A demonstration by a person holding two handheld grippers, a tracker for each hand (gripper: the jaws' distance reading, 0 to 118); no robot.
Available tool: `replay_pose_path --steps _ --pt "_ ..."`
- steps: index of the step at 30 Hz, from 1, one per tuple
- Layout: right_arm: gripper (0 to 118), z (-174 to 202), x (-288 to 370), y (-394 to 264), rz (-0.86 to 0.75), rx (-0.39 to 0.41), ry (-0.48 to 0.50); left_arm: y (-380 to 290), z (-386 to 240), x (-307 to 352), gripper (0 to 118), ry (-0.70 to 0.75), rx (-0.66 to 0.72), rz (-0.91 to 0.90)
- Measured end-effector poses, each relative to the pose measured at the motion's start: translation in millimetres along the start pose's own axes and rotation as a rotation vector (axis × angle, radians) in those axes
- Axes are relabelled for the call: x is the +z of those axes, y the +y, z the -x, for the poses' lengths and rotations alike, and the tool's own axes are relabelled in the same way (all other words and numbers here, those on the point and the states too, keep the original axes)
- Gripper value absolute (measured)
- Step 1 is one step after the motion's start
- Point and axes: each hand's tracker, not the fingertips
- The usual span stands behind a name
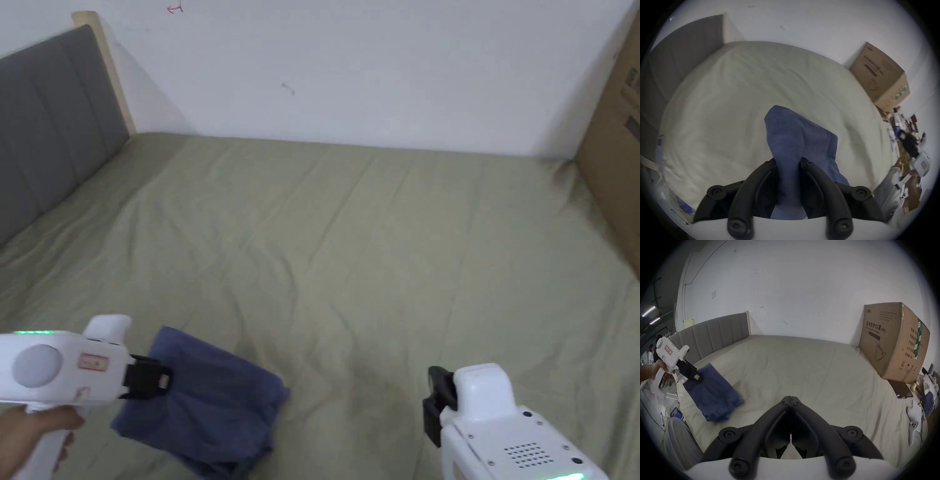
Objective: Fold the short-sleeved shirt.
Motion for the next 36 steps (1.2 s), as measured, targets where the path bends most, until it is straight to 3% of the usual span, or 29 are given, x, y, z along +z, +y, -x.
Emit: replay_pose_path --steps 7,13,15,16,17,18,25,36 --pt "0 14 -27 25 -0.038 -0.01 -0.017 30 124 20 22 0.195 0.121 0.014" --pt "0 15 -44 26 -0.022 -0.017 -0.04 29 168 4 27 0.24 0.213 0.03" --pt "0 12 -46 24 -0.011 -0.022 -0.05 27 167 -3 48 0.281 0.237 0.038" --pt "0 11 -45 23 -0.007 -0.022 -0.055 26 166 -4 74 0.299 0.243 0.038" --pt "0 7 -45 22 -0.003 -0.023 -0.061 26 164 -4 90 0.303 0.25 0.037" --pt "0 4 -43 21 0.0 -0.033 -0.066 24 161 0 98 0.295 0.258 0.025" --pt "0 -21 -8 37 -0.061 -0.093 -0.116 38 115 48 99 0.291 0.236 -0.158" --pt "0 -53 84 108 -0.292 -0.042 -0.24 40 -61 178 99 0.326 -0.013 -0.685"
